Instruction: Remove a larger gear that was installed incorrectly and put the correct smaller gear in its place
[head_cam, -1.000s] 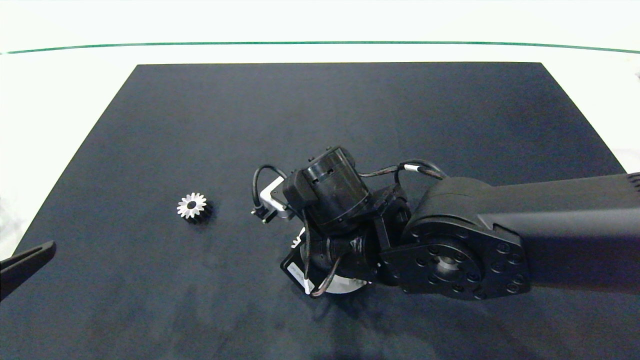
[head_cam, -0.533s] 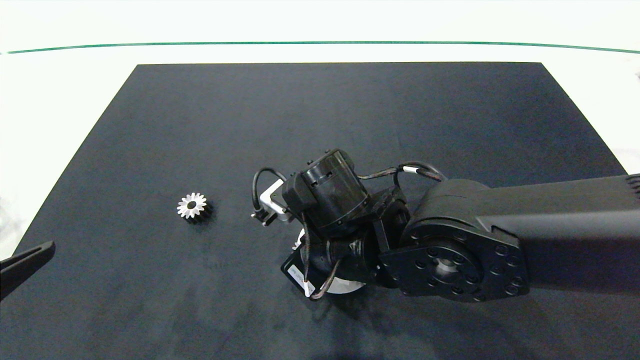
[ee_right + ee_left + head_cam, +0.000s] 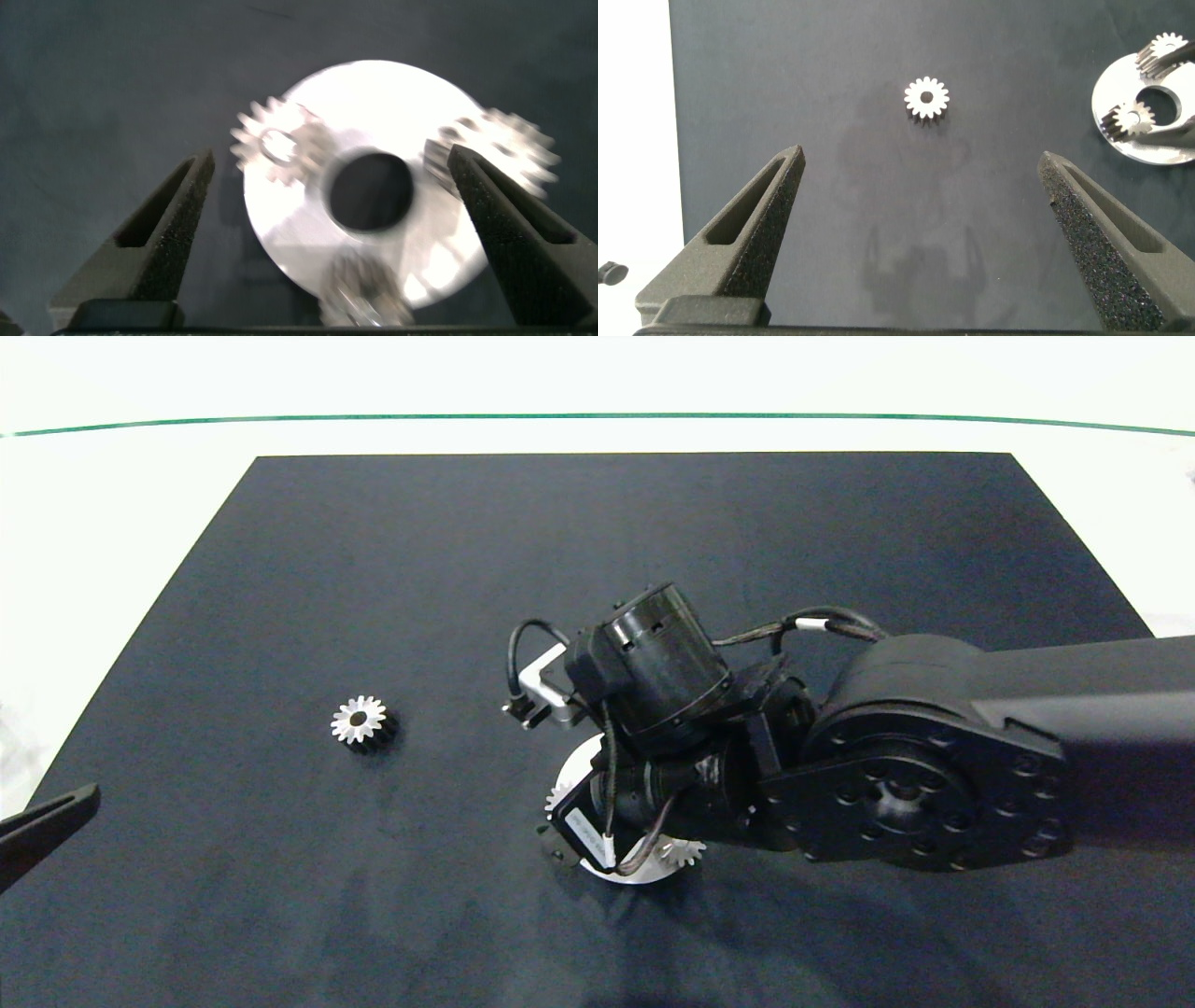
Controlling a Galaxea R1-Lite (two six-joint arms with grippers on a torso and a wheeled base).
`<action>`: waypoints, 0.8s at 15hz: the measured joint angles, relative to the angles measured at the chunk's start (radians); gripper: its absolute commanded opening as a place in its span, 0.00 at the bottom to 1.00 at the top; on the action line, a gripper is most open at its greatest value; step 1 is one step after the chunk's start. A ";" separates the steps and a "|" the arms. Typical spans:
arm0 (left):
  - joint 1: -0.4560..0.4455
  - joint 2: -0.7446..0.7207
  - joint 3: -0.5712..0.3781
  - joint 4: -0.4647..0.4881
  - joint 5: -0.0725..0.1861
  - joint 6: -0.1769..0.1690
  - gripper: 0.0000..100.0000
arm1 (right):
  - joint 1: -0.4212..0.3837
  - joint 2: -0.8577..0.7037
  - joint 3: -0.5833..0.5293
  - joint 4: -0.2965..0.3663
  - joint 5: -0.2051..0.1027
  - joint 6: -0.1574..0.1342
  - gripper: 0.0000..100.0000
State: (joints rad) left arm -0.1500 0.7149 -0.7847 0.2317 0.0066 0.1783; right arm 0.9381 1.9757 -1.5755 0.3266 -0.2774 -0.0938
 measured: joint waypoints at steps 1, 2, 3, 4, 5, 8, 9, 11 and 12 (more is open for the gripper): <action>0.001 -0.002 0.000 0.000 0.004 0.000 1.00 | -0.008 -0.023 0.009 0.005 -0.004 0.003 1.00; 0.002 -0.003 0.000 0.000 0.007 0.000 1.00 | -0.016 -0.054 0.024 0.007 -0.011 0.008 1.00; 0.003 -0.004 0.000 0.000 0.009 0.001 1.00 | -0.023 -0.088 0.043 0.008 -0.024 0.014 1.00; 0.006 -0.005 0.000 0.000 0.009 0.001 1.00 | -0.030 -0.124 0.067 0.009 -0.043 0.020 1.00; 0.014 -0.006 0.000 0.000 0.009 0.001 1.00 | -0.039 -0.162 0.090 0.009 -0.061 0.024 1.00; 0.067 -0.009 0.002 0.000 0.009 0.002 1.00 | -0.080 -0.288 0.170 0.010 -0.123 0.029 1.00; 0.086 -0.013 0.003 0.000 0.009 0.003 1.00 | -0.101 -0.334 0.201 0.009 -0.136 0.030 1.00; 0.123 -0.028 0.012 0.000 0.010 0.007 1.00 | -0.156 -0.431 0.262 0.009 -0.148 0.031 1.00; 0.144 -0.039 0.020 0.000 0.010 0.008 1.00 | -0.197 -0.488 0.294 0.009 -0.154 0.031 1.00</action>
State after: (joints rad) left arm -0.0062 0.6757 -0.7645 0.2317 0.0162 0.1862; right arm 0.7413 1.4874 -1.2819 0.3357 -0.4315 -0.0630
